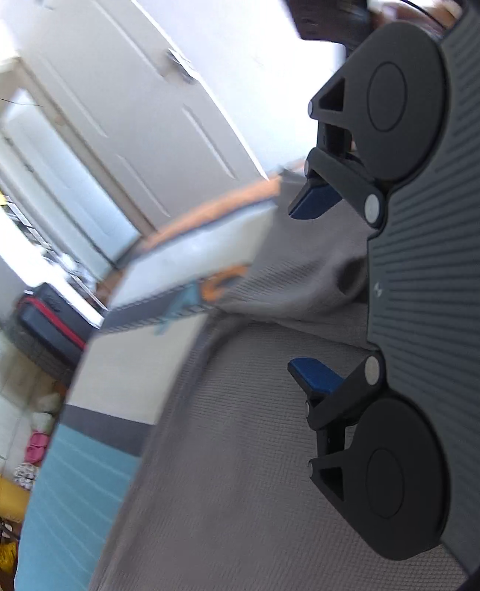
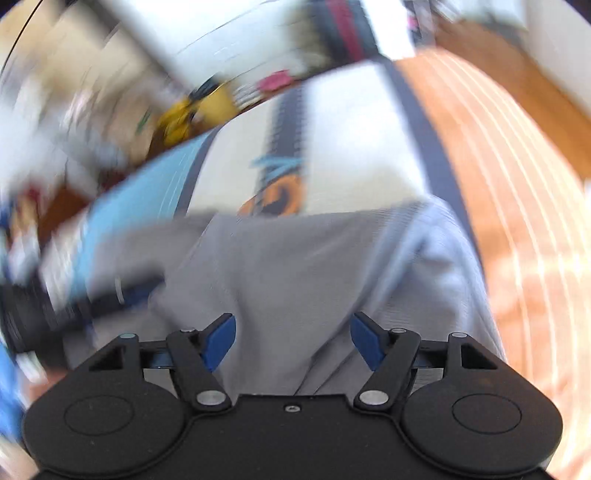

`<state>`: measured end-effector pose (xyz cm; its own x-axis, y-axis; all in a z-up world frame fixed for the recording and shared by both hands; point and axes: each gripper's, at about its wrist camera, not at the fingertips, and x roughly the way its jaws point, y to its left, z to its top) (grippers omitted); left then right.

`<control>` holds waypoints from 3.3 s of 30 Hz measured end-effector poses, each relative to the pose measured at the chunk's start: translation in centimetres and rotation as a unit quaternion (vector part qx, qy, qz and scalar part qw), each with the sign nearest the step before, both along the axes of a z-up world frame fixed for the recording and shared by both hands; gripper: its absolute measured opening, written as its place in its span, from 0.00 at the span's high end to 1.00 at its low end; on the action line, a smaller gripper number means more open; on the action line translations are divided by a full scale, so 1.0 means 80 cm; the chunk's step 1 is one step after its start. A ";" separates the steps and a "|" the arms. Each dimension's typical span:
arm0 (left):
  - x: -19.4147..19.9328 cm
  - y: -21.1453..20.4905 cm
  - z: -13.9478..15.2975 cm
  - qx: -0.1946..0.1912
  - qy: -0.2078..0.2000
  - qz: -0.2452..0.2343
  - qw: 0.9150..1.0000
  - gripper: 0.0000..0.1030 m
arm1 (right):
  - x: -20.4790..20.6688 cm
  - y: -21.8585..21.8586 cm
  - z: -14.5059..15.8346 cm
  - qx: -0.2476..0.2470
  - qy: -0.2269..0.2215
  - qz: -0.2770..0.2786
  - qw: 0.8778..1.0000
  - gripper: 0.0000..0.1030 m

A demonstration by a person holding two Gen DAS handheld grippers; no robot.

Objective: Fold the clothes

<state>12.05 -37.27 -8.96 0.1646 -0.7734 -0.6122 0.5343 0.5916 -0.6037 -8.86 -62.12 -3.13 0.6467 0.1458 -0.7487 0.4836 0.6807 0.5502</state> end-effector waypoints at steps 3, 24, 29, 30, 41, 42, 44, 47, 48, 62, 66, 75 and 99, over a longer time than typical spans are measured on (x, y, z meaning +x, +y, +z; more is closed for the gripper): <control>-0.006 -0.007 0.006 0.065 -0.040 -0.002 0.997 0.24 | -0.006 -0.033 -0.018 0.065 -0.010 -0.034 0.997 0.26; 0.001 -0.018 -0.009 -0.028 -0.027 -0.023 0.999 0.21 | 0.053 -0.066 -0.044 -0.046 -0.074 -0.082 0.993 0.92; -0.010 -0.026 -0.011 -0.035 -0.040 -0.042 0.998 0.21 | 0.048 -0.094 -0.049 -0.026 -0.102 -0.114 0.988 0.93; -0.012 -0.028 -0.014 -0.026 -0.044 -0.042 0.998 0.21 | 0.053 -0.096 -0.053 -0.030 -0.087 -0.114 0.989 0.92; -0.032 -0.045 0.004 0.134 -0.149 -0.028 0.979 0.80 | 0.059 -0.090 -0.051 -0.091 -0.051 -0.135 0.985 0.93; -0.033 -0.042 0.007 0.138 -0.147 -0.023 0.979 0.80 | 0.061 -0.088 -0.050 -0.105 -0.035 -0.138 0.984 0.91; -0.030 -0.037 0.013 0.135 -0.132 -0.012 0.982 0.76 | 0.054 -0.083 -0.042 -0.120 -0.017 -0.149 0.981 0.83; -0.023 -0.024 0.020 0.081 -0.084 -0.015 0.993 0.49 | 0.034 -0.072 -0.024 -0.117 -0.009 -0.166 0.979 0.50; -0.022 -0.022 0.020 0.060 -0.065 -0.017 0.996 0.44 | 0.025 -0.065 -0.017 -0.113 -0.013 -0.169 0.979 0.37; -0.045 -0.002 0.017 0.147 -0.065 0.016 0.987 0.44 | 0.050 0.071 -0.051 -0.196 0.135 0.033 0.971 0.37; -0.032 0.078 0.021 0.192 -0.058 0.080 0.976 0.35 | 0.054 0.120 -0.048 -0.330 0.173 0.070 0.925 0.36; -0.005 0.321 0.015 0.040 0.101 0.283 0.953 0.28 | 0.057 0.210 0.006 -0.438 0.026 0.099 0.893 0.35; 0.006 0.273 0.025 -0.010 -0.050 0.316 0.947 0.97 | 0.076 0.210 -0.001 -0.314 0.070 0.078 0.944 0.28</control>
